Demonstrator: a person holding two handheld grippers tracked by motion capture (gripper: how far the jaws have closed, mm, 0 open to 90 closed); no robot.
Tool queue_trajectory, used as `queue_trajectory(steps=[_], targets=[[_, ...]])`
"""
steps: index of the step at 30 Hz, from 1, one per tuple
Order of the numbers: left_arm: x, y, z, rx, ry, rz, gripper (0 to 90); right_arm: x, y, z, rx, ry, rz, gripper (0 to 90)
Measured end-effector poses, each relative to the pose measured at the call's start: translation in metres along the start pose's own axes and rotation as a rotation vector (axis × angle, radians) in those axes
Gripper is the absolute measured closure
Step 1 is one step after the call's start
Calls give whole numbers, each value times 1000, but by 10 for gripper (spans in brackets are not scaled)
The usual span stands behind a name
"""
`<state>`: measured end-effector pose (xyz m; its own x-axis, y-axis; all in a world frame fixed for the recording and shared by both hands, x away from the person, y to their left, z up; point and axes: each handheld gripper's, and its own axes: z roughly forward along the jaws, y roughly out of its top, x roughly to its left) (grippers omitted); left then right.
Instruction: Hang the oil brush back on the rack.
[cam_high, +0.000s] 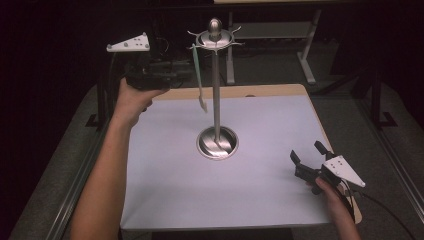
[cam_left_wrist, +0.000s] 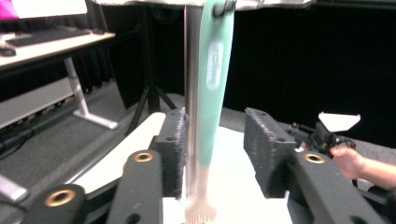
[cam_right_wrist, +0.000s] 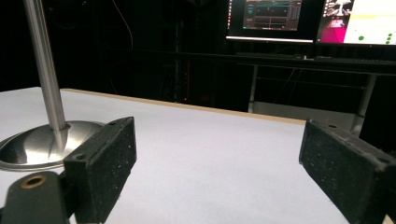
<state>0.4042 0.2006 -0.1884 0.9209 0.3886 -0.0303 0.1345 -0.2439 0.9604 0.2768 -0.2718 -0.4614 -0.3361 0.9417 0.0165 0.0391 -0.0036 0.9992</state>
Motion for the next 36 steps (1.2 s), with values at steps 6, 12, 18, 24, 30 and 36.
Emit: queue_trajectory(steps=[6,12,18,24,30,36], targets=[[-5,-10,-8,67,27,-6,479,-1,0,0,-2,1,2,104],[-10,-26,-17,112,72,-19,435,-1,0,0,-2,8,6,104],[-13,-43,-28,144,103,-41,393,-1,0,0,0,6,3,104],[-20,-63,-38,183,135,-47,369,0,0,0,4,4,-2,104],[-28,-91,-42,237,187,-56,329,0,0,1,5,3,-5,104],[-35,-118,-42,278,209,-75,303,0,0,1,5,4,-4,104]])
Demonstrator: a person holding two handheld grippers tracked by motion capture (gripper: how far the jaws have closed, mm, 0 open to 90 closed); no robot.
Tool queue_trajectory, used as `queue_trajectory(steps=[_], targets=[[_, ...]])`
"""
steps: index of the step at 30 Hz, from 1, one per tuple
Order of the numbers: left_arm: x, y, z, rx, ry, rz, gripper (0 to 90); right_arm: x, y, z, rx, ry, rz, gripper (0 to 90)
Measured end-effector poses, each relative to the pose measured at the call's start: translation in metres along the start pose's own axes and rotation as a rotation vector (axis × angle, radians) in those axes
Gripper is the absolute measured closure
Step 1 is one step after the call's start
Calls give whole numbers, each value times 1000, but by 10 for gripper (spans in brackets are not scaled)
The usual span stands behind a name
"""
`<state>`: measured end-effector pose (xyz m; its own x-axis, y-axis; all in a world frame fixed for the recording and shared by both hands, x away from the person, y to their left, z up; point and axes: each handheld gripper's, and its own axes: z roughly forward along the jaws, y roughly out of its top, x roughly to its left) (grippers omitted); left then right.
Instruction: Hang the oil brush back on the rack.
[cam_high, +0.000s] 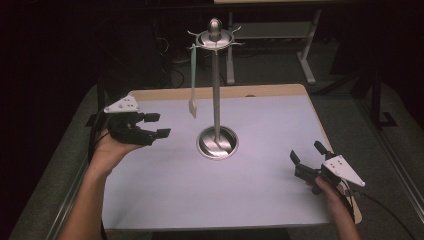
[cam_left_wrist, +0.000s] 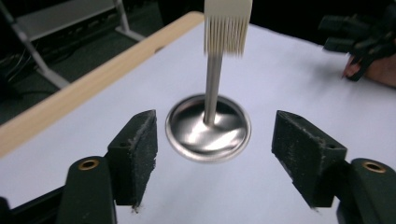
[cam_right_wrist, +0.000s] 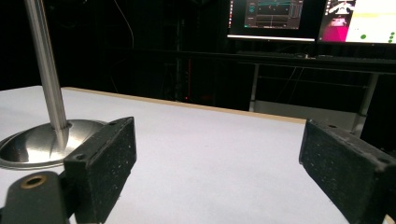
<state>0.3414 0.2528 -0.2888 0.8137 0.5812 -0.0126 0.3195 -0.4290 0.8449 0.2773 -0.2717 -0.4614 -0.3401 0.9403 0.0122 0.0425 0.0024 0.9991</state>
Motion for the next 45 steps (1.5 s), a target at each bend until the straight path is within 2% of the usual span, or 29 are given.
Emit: queue_trajectory(steps=[12,15,23,28,36,39,41,45], targets=[[-11,-51,11,38,48,-61,265,0,0,0,-1,0,0,104],[-12,-64,13,64,64,-71,249,0,0,0,-1,0,0,104],[-17,-101,19,71,84,-132,200,0,0,0,-1,0,2,104],[-21,-118,23,72,95,-150,188,0,0,0,-1,0,0,104],[-24,-138,26,65,129,-150,184,0,0,0,-1,0,1,104],[-25,-146,29,102,136,-137,184,0,0,0,-2,-1,1,104],[-25,-148,29,122,145,-110,184,0,0,0,-1,-1,1,104],[-27,-149,29,118,146,-117,184,0,0,0,-1,-1,0,104]])
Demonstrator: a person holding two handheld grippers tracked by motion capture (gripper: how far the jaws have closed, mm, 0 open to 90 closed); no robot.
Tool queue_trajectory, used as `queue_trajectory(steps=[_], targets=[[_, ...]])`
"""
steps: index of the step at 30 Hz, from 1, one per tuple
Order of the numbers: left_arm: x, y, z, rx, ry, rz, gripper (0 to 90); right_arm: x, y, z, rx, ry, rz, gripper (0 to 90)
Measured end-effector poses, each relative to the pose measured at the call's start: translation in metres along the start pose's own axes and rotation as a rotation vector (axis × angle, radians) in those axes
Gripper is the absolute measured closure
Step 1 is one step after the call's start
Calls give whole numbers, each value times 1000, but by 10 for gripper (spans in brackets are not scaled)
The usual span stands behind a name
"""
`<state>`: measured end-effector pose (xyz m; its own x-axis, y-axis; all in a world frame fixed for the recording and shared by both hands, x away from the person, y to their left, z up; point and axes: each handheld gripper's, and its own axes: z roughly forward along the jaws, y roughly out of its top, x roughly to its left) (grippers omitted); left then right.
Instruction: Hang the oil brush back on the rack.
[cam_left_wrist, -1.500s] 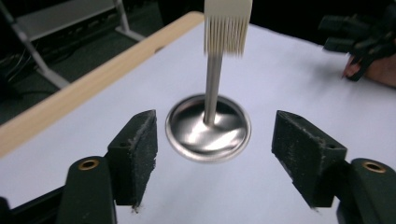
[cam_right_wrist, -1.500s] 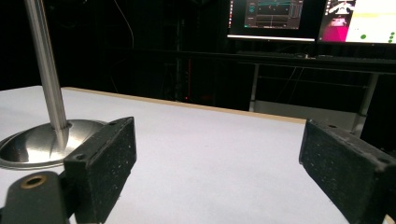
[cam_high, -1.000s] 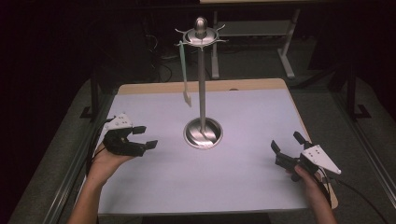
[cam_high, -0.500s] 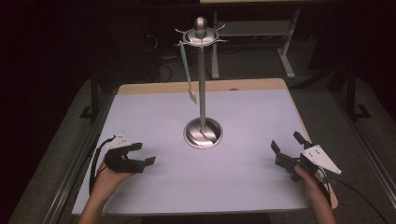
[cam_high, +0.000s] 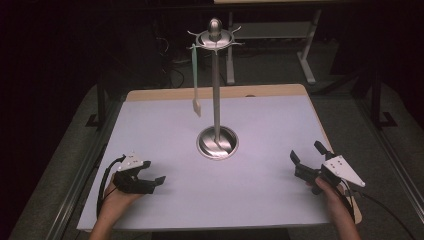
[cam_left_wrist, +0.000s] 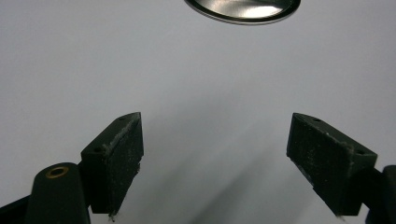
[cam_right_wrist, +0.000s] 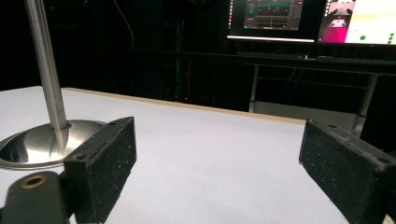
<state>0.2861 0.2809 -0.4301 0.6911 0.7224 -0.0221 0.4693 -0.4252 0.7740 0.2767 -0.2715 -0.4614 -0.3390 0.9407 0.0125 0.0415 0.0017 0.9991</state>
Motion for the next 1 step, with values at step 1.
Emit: queue_trajectory(steps=[1], targets=[[0,0,0,0,1,-1,183,0,0,0,-1,0,0,104]])
